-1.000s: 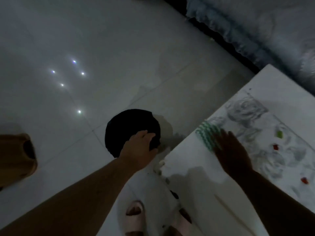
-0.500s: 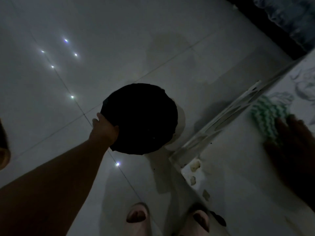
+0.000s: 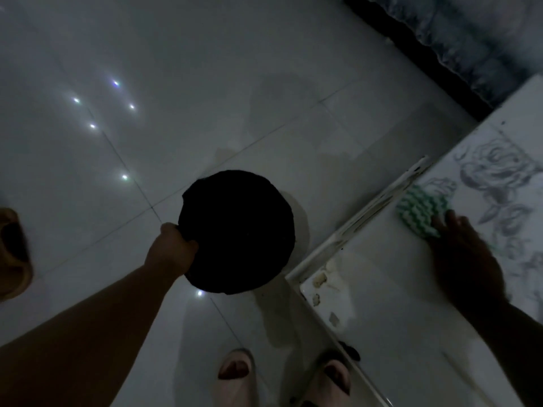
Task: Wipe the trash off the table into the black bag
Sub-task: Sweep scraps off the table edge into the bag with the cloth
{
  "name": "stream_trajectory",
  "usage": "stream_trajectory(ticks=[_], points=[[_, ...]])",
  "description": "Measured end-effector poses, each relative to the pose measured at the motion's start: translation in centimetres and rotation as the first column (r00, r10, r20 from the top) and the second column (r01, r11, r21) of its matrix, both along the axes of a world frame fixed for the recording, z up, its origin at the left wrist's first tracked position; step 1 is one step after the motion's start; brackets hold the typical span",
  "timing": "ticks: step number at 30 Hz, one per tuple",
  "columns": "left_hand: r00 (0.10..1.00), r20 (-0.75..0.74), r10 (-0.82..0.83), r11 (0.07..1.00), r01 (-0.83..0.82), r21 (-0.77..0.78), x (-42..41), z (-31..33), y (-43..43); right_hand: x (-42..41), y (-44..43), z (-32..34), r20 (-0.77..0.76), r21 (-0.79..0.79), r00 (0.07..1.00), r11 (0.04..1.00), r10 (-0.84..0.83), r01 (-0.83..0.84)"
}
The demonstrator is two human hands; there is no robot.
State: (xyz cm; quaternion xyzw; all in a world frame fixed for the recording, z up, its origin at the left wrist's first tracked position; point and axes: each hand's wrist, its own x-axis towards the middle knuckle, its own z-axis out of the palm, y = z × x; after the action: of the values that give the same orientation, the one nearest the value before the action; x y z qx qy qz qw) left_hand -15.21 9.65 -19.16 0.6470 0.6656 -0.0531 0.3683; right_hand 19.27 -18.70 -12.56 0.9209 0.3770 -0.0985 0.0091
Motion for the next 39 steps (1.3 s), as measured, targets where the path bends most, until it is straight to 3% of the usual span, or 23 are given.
stream_trajectory(ticks=[3, 5, 7, 10, 12, 17, 21, 25, 29, 39], points=[[0.999, 0.005, -0.033, 0.999, 0.032, 0.035, -2.4, 3.9, -2.3, 0.2, 1.7, 3.1, -0.081, -0.153, 0.996, 0.988, -0.023, 0.011], [1.0, -0.005, -0.024, 0.998, 0.025, 0.053, -4.0, 6.3, -3.9, -0.5, 2.3, 5.8, -0.133, -0.158, 0.989, 0.986, -0.064, 0.043], [1.0, 0.012, -0.006, 0.998, 0.006, 0.061, -5.6, 8.6, -5.9, -2.2, 3.0, 8.3, -0.148, -0.014, 0.985, 0.996, -0.087, 0.086], [0.998, 0.031, 0.046, 0.998, -0.048, 0.049, -7.7, 11.1, -10.1, -4.6, 1.9, 10.6, -0.258, 0.258, 0.944, 0.927, -0.204, 0.271], [0.996, 0.021, 0.085, 0.996, -0.086, 0.04, -8.9, 12.9, -13.6, -6.0, -0.1, 11.7, -0.322, 0.333, 0.924, 0.889, -0.206, 0.314], [0.996, 0.024, 0.089, 0.996, -0.089, 0.008, -11.3, 16.4, -22.8, -7.4, -5.9, 14.3, -0.308, 0.435, 0.945, 0.868, -0.107, 0.24], [0.999, -0.008, 0.05, 0.999, -0.05, -0.021, -11.5, 17.9, -30.4, -7.7, -10.7, 16.3, -0.359, 0.398, 0.929, 0.886, -0.088, 0.237], [0.996, 0.089, 0.007, 0.999, -0.004, -0.032, -10.8, 19.2, -37.2, -8.5, -16.0, 17.7, -0.353, 0.397, 0.931, 0.886, -0.094, 0.24], [0.989, 0.144, -0.034, 0.988, 0.055, -0.145, -10.4, 18.9, -42.9, -9.9, -22.3, 18.1, -0.424, 0.398, 0.89, 0.848, -0.168, 0.35], [0.985, 0.168, -0.039, 0.987, 0.064, -0.144, -10.8, 18.9, -56.4, -14.6, -41.1, 17.8, -0.491, 0.366, 0.831, 0.804, -0.262, 0.469]])
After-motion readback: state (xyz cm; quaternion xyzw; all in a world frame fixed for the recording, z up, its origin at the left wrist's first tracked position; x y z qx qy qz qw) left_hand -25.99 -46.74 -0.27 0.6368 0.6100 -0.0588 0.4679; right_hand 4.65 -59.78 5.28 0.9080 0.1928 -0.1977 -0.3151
